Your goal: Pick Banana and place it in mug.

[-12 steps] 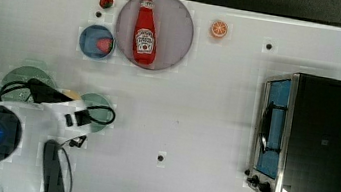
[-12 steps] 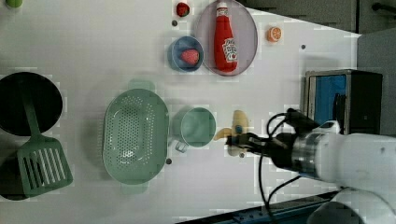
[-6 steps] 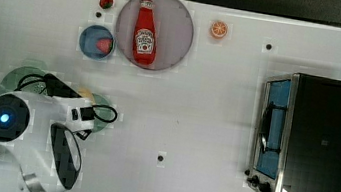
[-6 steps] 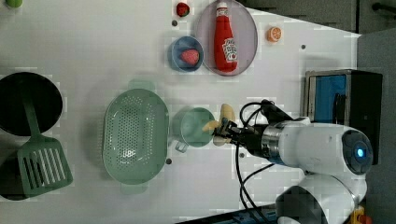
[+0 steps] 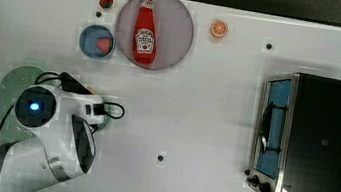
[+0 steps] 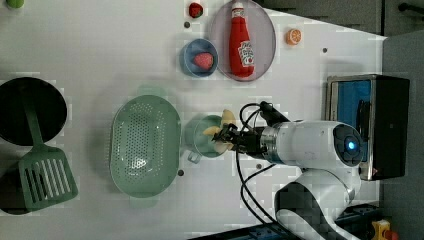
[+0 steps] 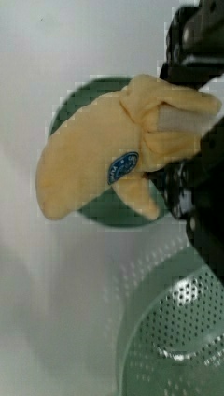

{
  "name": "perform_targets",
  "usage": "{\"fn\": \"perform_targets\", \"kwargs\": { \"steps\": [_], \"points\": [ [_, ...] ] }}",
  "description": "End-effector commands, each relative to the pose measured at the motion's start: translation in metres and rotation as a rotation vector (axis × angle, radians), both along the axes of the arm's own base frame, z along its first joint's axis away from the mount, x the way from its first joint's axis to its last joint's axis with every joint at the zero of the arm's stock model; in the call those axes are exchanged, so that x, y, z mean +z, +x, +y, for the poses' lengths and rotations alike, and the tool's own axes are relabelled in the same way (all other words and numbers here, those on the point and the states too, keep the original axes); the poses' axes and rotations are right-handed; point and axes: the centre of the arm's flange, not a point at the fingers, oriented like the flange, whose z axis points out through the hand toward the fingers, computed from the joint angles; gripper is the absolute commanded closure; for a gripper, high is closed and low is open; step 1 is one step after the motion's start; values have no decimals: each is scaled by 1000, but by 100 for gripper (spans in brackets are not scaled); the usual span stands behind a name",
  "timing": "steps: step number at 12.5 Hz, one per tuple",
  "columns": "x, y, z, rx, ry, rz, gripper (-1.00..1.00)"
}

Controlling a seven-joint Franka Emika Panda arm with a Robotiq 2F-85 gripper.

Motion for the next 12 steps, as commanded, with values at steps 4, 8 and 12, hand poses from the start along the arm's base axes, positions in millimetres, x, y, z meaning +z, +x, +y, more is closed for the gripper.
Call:
{"fn": "perform_targets", "kwargs": {
  "steps": [4,8,12],
  "points": [
    [39,15,0,-63,11,-86,-100],
    [115,42,-47,-160,-26,-127,-100],
    [227,55,-145,-319,-69,-102,-100]
  ]
}}
